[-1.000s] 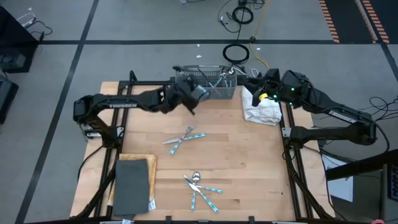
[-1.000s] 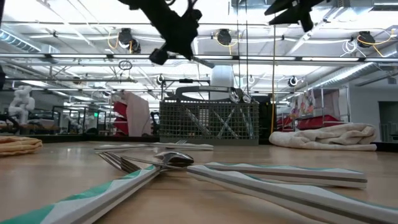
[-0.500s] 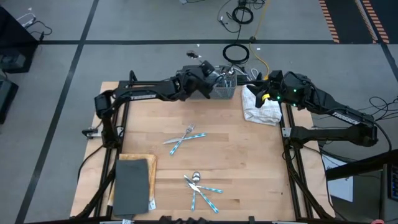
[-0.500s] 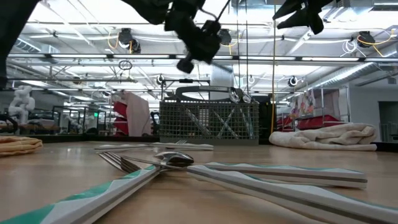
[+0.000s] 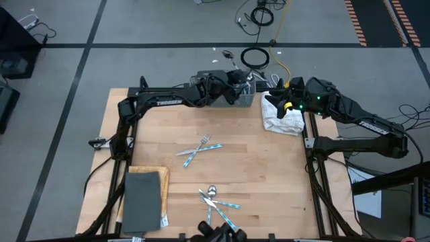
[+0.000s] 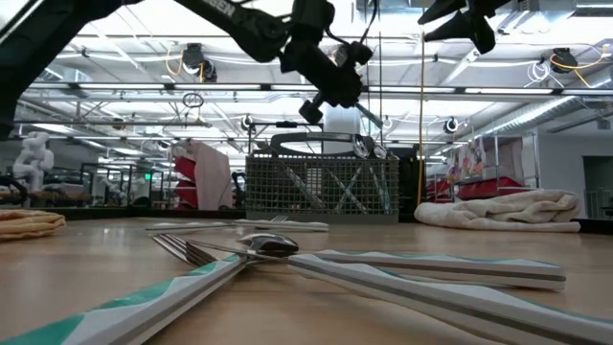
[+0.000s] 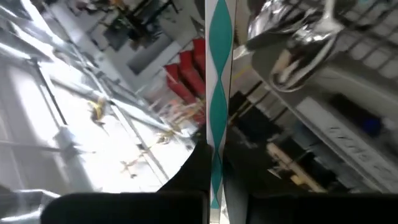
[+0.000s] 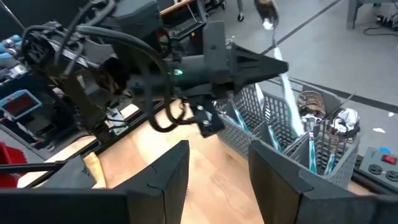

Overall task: Sort silverware
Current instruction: Put the top blue spoon into the gray silverware rack

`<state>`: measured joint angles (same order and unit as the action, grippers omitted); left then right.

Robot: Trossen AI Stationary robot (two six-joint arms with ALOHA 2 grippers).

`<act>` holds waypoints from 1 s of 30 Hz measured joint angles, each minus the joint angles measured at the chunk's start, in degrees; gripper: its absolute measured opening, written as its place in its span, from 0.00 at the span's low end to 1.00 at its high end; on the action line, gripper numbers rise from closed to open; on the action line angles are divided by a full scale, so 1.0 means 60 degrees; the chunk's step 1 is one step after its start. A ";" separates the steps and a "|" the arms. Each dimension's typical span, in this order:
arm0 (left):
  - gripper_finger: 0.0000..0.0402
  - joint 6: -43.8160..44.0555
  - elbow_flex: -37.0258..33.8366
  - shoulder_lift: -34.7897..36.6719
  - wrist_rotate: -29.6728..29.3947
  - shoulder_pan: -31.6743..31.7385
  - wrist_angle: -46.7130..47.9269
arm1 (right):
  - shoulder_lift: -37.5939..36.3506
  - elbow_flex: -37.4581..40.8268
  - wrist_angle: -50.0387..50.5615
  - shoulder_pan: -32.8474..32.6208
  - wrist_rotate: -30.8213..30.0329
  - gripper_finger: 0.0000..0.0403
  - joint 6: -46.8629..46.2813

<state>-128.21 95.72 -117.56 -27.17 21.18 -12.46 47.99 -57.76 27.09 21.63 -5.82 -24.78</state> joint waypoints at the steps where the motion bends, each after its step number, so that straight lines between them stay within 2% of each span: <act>1: 0.04 -0.0365 0.0000 -0.0108 0.0090 0.0041 -0.0293 | 0.0000 0.0000 -0.0007 0.0000 0.0011 0.38 -0.0014; 5: 0.04 -0.0902 0.0000 -0.0500 0.0471 0.0118 -0.1307 | 0.0000 0.0000 -0.0007 0.0000 0.0039 0.38 -0.0009; 9: 0.04 -0.3146 -0.0002 -0.0874 0.1071 0.0204 -0.2275 | 0.0000 0.0000 -0.0021 0.0000 0.0039 0.38 0.0122; 14: 0.04 -0.3281 -0.0007 -0.0856 0.1543 0.0242 -0.2380 | 0.0000 0.0000 -0.0021 0.0000 0.0039 0.38 0.0388; 17: 0.04 -0.3952 -0.0007 -0.0860 0.1733 0.0295 -0.2359 | 0.0000 0.0000 -0.0027 0.0000 0.0039 0.38 0.0686; 23: 0.04 -0.4211 -0.0004 -0.0780 0.1215 0.0346 -0.2162 | 0.0000 0.0000 -0.0047 0.0000 0.0036 0.38 0.1032; 30: 0.04 -0.4423 -0.0007 -0.0780 0.0437 0.0344 -0.0572 | 0.0000 0.0000 -0.0047 0.0000 0.0032 0.38 0.1428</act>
<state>-154.75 95.68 -122.23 -24.55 23.24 -15.89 47.99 -57.76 26.81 21.63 -5.63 -16.21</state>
